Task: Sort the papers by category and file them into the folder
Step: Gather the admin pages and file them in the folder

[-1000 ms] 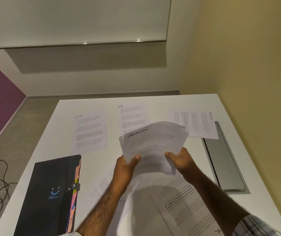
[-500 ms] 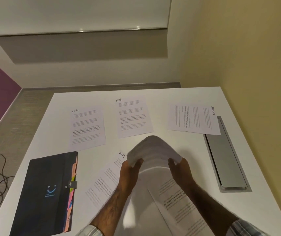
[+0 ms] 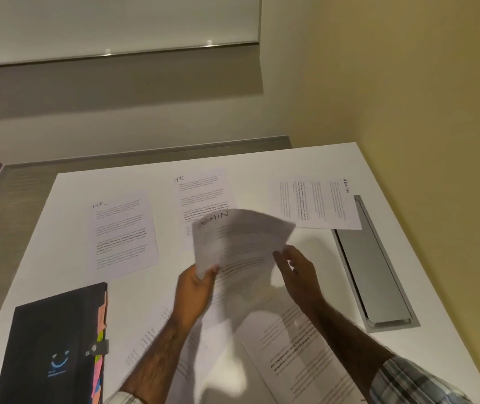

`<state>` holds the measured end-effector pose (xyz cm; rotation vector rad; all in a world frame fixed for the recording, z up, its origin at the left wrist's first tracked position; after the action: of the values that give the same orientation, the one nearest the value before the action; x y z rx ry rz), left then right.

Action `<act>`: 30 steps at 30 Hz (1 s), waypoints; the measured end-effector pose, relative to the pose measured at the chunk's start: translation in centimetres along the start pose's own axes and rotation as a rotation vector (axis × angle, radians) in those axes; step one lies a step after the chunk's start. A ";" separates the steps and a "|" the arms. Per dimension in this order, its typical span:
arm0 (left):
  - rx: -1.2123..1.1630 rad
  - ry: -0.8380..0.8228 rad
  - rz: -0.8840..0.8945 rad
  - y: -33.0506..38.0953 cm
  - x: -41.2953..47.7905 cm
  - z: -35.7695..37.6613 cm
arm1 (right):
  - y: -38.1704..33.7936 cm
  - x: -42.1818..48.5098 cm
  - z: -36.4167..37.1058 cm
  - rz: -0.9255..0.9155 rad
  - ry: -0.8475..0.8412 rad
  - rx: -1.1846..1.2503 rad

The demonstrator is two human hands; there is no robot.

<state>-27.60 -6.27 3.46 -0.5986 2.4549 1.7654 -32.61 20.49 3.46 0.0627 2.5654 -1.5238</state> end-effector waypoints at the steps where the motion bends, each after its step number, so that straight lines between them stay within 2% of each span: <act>1: -0.021 0.017 -0.001 0.3 0.5 -0.9 | 0.5 1.2 -0.4 0.019 0.035 -0.038; 4: -0.082 0.039 -0.008 1.0 1.8 -3.1 | 1.5 5.8 -0.4 -0.002 0.033 -0.338; 8: -0.164 0.011 -0.105 -0.1 2.7 -4.7 | 3.4 12.1 1.0 0.019 -0.004 -0.794; 12: -0.227 -0.018 -0.202 -1.6 2.7 -4.8 | 5.5 16.1 3.0 0.110 -0.110 -1.039; 14: -0.248 -0.018 -0.255 -2.3 2.6 -4.8 | 6.3 17.2 3.7 0.140 -0.143 -1.078; 17: -0.272 -0.017 -0.306 -3.4 2.7 -5.0 | 6.5 17.9 3.5 0.176 -0.099 -1.119; 20: -0.277 -0.001 -0.325 -3.8 2.8 -5.2 | 6.2 18.1 3.4 0.144 -0.017 -1.184; 28: -0.229 -0.021 -0.333 -4.2 2.7 -4.2 | 5.6 17.7 1.7 0.064 -0.036 -1.240; 30: -0.231 -0.021 -0.333 -4.2 2.6 -3.9 | 4.8 17.2 -0.2 0.035 0.027 -1.194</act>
<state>-27.88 -11.78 0.30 -0.9383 2.0041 1.9077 -49.06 22.24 -3.34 -0.0189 2.9870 0.1868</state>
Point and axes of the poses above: each hand's wrist, its own x-axis towards the middle knuckle, its own z-axis out of the palm, y = z × x, the point moved 10 cm from there along x, towards the middle knuckle, and after that the axes turned 2 degrees about -y, right-handed, at the moved point
